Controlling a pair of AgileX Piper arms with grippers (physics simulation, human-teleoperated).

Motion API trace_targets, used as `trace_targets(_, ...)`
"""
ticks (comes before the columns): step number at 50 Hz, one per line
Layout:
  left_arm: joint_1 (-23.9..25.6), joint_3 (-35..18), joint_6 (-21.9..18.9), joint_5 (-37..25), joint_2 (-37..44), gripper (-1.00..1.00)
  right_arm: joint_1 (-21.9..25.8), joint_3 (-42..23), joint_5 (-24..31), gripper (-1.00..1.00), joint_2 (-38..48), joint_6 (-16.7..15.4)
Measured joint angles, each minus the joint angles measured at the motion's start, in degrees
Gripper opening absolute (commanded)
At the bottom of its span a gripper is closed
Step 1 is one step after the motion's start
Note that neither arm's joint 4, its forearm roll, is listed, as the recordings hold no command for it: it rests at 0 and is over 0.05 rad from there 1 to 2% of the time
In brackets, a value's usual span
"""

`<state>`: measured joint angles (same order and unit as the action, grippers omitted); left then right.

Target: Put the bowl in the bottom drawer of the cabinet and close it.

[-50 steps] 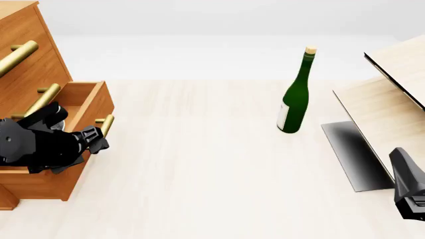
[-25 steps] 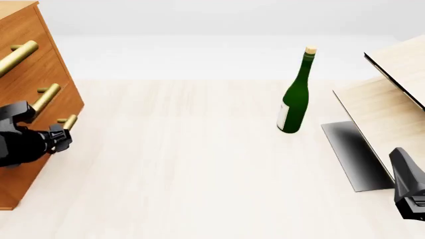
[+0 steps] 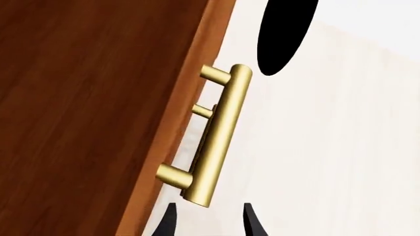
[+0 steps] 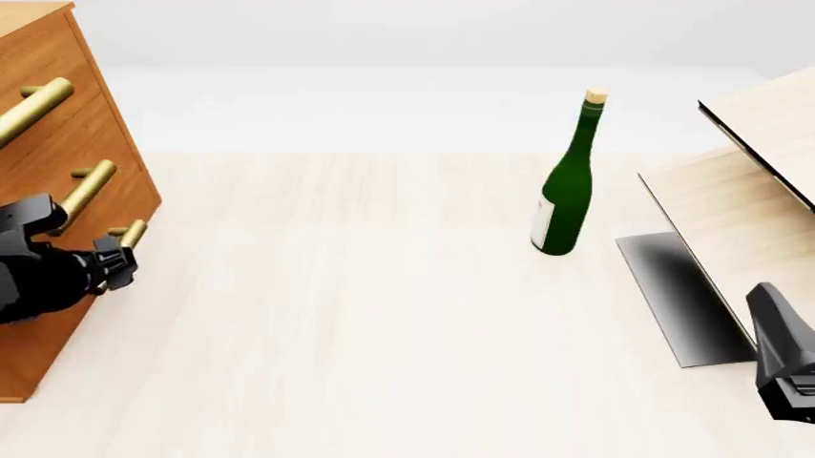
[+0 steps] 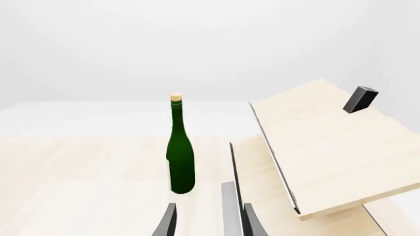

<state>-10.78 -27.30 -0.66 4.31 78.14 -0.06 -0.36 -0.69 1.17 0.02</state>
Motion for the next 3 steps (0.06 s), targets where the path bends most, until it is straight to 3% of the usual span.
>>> trace_targets(3, -0.02, 0.13, 0.7, 0.09, -0.04, 1.0, 0.0, 0.0, 0.0, 1.0, 0.0, 0.0)
